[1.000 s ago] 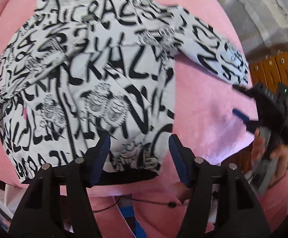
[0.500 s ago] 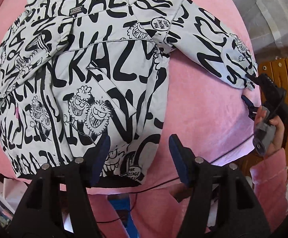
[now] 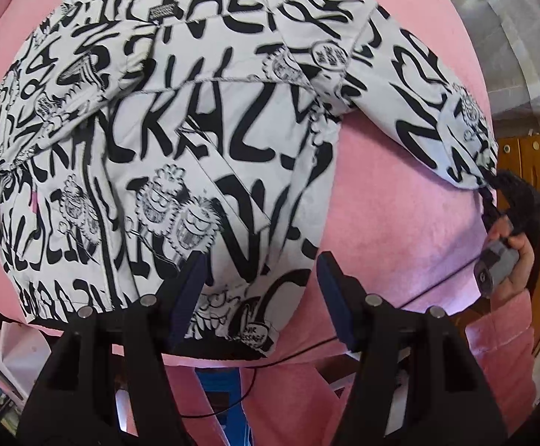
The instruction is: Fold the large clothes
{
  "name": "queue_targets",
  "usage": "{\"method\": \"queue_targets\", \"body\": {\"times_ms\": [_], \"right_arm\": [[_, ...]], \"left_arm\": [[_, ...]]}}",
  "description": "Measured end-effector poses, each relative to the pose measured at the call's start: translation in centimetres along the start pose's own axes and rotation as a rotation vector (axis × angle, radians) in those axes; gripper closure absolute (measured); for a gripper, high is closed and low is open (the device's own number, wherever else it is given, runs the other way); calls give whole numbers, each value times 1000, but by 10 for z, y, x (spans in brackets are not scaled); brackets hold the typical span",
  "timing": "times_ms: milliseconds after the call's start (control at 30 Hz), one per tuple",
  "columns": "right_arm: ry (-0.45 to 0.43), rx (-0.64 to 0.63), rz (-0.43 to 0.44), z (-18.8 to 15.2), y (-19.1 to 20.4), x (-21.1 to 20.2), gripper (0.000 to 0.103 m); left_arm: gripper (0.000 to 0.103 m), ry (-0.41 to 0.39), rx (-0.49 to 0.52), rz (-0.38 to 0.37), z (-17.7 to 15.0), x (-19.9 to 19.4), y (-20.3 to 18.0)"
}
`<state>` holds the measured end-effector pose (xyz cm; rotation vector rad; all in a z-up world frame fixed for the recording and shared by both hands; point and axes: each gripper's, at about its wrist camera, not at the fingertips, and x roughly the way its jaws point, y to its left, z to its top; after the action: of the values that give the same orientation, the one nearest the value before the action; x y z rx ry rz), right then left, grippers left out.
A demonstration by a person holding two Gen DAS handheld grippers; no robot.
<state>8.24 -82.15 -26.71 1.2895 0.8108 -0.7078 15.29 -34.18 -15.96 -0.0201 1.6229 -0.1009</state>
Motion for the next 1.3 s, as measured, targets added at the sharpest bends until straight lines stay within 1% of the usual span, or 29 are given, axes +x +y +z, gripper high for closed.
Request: {"method": "queue_targets", "body": {"times_ms": [167,233,300,367,467,567,667,767,800,867,967,1067,1100,1167,1233,1267,1300], "right_arm": [[-87,-90,46,-12,31,-38,91],[-143,-150,85,-17,54,-60,91],[-181,-204,113,-24,74,-77,91],[-234,-268,148,-36,100,-95,91],[-287,-329,188,-57,132,-118,91],[-326,-402,246,-89,168,-140,91],[-363,-496,281,-129,208,-159,91],[-398,-608,315,-184,248,-175,91],[-402,-633,323,-198,256,-178,91],[-413,-682,334,-235,276,-180,91],[-407,-732,369,-292,305,-176,91],[-371,-782,396,-351,332,-163,91],[-346,-809,402,-372,342,-154,91],[-304,-837,415,-403,354,-141,91],[-229,-858,432,-436,367,-115,91],[-195,-867,429,-450,371,-103,91],[-152,-882,427,-469,375,-87,91]], "left_arm": [[45,-45,-22,-24,6,-12,21],[45,-70,-32,-23,7,-17,33],[45,-81,-35,-17,8,-19,45],[45,-100,-39,-22,7,-24,63],[45,-133,-45,-33,3,-29,90],[45,-155,-25,-41,3,-34,120],[45,-162,33,-47,6,-41,146],[45,-215,92,-53,5,-59,172],[45,-235,109,-68,3,-66,183],[45,-248,123,-95,3,-76,202],[45,-252,126,-146,4,-90,238],[45,-264,114,-149,5,-99,273],[45,-266,105,-142,6,-101,287],[45,-267,83,-136,8,-102,313],[44,-267,60,-133,10,-99,335],[45,-265,40,-127,12,-97,351],[45,-264,29,-124,13,-94,358]]}}
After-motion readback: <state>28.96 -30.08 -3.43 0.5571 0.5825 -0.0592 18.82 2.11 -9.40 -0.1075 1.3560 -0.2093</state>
